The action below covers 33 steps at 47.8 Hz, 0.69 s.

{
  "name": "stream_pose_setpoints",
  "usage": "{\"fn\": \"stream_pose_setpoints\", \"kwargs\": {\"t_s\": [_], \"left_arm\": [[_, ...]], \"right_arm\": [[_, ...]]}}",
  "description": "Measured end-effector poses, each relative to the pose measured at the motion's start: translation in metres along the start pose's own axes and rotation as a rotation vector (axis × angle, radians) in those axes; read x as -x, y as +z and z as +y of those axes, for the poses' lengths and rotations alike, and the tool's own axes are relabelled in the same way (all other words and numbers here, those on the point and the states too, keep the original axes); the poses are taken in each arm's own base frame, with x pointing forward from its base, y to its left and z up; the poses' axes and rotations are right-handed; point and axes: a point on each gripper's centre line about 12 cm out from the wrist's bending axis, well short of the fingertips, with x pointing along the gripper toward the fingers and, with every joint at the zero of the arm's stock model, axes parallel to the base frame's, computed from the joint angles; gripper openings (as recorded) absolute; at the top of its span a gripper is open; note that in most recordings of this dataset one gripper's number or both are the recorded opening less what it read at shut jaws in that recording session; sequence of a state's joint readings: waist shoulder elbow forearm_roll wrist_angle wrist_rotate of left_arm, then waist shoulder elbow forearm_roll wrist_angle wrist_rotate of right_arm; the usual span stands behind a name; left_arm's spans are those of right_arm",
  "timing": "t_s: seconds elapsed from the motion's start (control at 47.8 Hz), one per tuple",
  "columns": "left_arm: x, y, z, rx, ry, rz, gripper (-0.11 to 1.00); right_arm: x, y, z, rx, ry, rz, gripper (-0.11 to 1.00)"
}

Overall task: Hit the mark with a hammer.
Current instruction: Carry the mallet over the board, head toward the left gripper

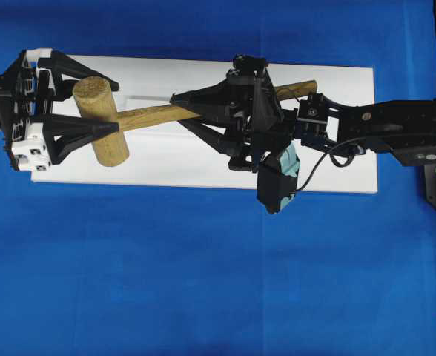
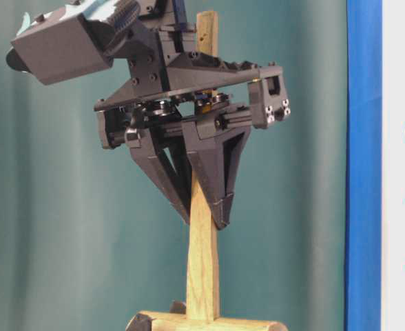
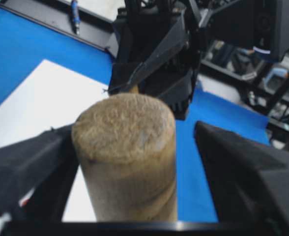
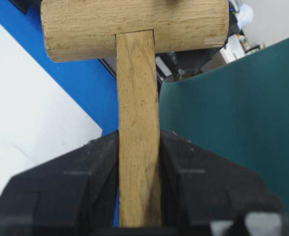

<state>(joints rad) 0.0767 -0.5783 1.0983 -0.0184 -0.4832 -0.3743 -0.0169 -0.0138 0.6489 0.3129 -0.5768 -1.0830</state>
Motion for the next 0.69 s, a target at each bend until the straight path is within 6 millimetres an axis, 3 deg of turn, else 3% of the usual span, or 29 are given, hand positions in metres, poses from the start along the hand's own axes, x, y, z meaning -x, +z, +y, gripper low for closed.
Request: {"fn": "stream_pose_setpoints", "kwargs": {"t_s": [0.105, 0.69], "left_arm": [[-0.0002, 0.0006, 0.0000, 0.035, 0.001, -0.002, 0.46], [-0.0013, -0.0055, 0.0023, 0.083, 0.025, 0.053, 0.46]], "right_arm": [[0.0005, 0.0016, 0.0009, -0.003, 0.003, -0.003, 0.09], [-0.0025, -0.0020, 0.0023, -0.053, 0.055, 0.042, 0.09]]}}
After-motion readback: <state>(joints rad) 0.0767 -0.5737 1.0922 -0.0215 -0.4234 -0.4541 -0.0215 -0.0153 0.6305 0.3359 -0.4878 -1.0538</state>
